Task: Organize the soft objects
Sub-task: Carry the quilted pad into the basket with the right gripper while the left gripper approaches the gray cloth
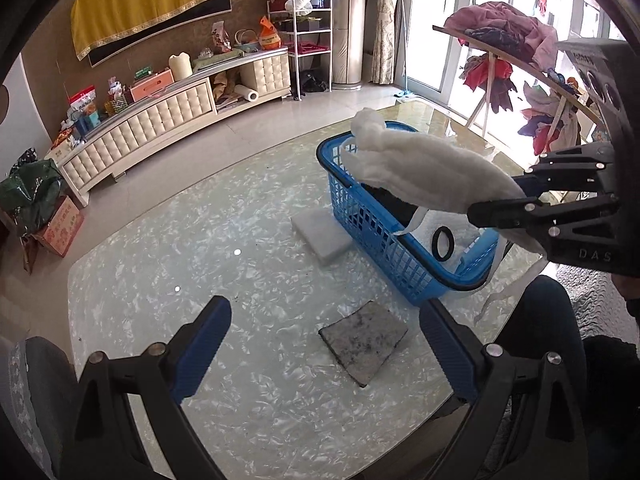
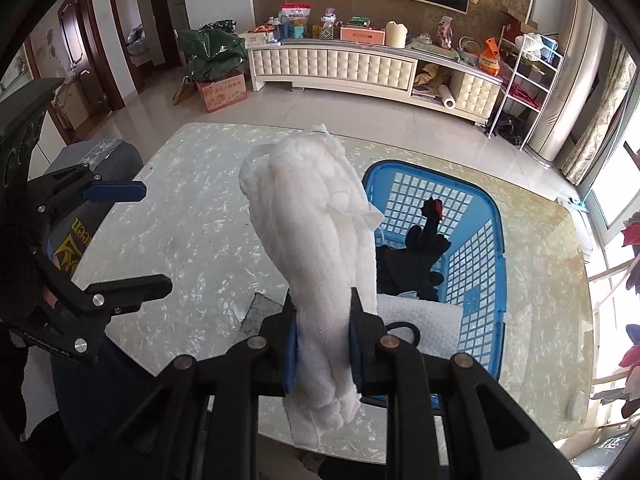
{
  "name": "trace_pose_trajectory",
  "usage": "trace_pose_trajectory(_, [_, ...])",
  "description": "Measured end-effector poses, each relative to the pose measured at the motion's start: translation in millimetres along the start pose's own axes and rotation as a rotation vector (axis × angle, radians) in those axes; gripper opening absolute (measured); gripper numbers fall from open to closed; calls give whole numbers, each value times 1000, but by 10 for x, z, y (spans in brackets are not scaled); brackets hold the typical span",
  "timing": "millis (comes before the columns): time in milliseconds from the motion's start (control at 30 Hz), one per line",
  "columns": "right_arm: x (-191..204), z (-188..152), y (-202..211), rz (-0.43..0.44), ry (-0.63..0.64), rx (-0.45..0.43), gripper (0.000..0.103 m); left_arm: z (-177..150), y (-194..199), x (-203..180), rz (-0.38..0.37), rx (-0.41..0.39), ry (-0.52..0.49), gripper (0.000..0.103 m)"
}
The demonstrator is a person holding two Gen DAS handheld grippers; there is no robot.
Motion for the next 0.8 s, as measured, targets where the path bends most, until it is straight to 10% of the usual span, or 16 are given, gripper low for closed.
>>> trace_pose_trajectory(800, [-602, -111, -388, -63, -59, 87, 20, 54, -666, -61, -40, 94, -50, 95])
Point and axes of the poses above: each gripper's, at about its wrist camera, not at the fingertips, and y roughly against the way its jaws point, x to its left, z to its top, the point moved 9 cm from there along -y, roughly the way its jaws point, and after that the axes turned 12 degrees about -z, right-handed, at the moved point
